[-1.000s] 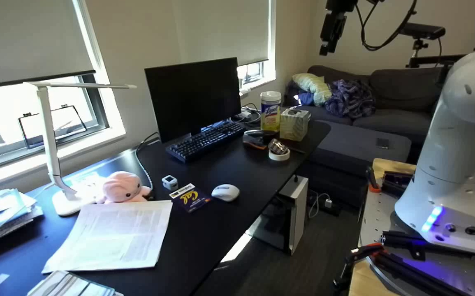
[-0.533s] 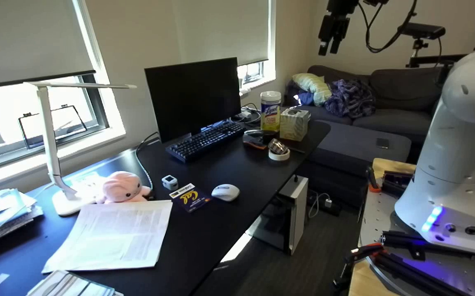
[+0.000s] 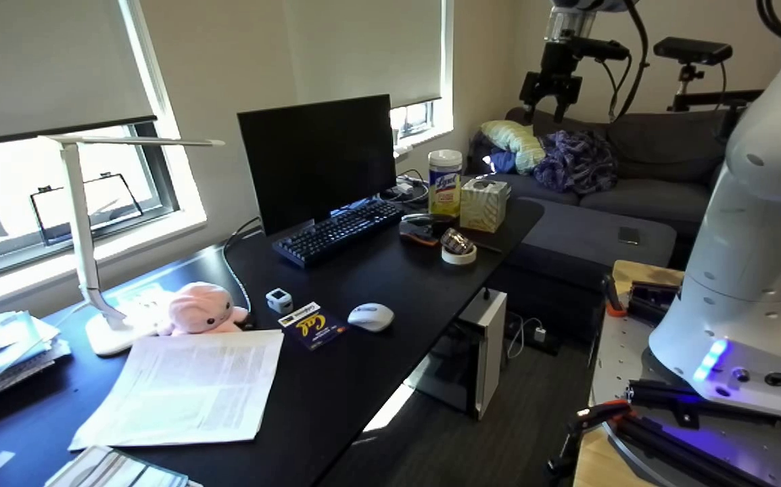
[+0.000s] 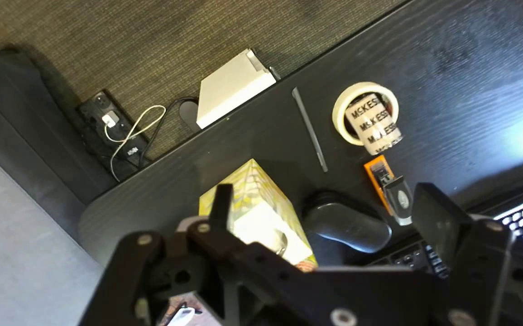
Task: Move the box to the left
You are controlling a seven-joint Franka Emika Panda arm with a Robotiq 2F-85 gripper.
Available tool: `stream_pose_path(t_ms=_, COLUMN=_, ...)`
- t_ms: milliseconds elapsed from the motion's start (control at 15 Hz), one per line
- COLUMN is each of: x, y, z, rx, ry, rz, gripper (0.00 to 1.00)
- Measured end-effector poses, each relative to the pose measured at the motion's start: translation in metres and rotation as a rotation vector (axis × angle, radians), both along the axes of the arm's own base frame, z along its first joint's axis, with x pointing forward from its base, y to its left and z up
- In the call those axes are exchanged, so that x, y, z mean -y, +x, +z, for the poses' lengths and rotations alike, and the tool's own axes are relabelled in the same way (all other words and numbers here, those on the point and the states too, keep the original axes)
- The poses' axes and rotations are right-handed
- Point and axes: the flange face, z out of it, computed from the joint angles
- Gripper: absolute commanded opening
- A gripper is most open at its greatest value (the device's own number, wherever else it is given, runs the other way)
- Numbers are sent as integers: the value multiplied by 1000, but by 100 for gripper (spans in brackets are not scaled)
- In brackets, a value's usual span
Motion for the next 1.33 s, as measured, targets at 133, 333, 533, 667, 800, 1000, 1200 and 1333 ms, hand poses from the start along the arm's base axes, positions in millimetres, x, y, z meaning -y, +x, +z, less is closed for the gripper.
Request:
stream_pose_path(t_ms=133, x=19, y=20, z=-19, rx=-7, ry=29, rz=-107, gripper=100)
stream_pose_path(t_ms=333, x=32, y=58, z=-40, rx=0, ry=97, rz=-229, gripper=100)
stream_pose_path(t_ms=533, x=36, y=74, z=-50, rx=-17, ry=95, rz=-252, gripper=100)
stream_pose_path(t_ms=667, x=35, y=75, z=-51, rx=-18, ry=97, rz=-252, gripper=100)
stream_pose_path(t_ms=800, x=34, y=80, z=-55, rx=-31, ry=107, rz=-302, gripper=100)
stream_pose_path(t_ms=1000, x=37, y=100, z=-76, rx=-74, ry=140, rz=-422, gripper=100)
stream_pose_path(t_ms=1200, x=49, y=117, z=-113, rx=-139, ry=149, rz=-564, gripper=100)
stream_pose_path(t_ms=1333, x=62, y=126, z=-141, rx=-189, ry=139, rz=-653, gripper=100)
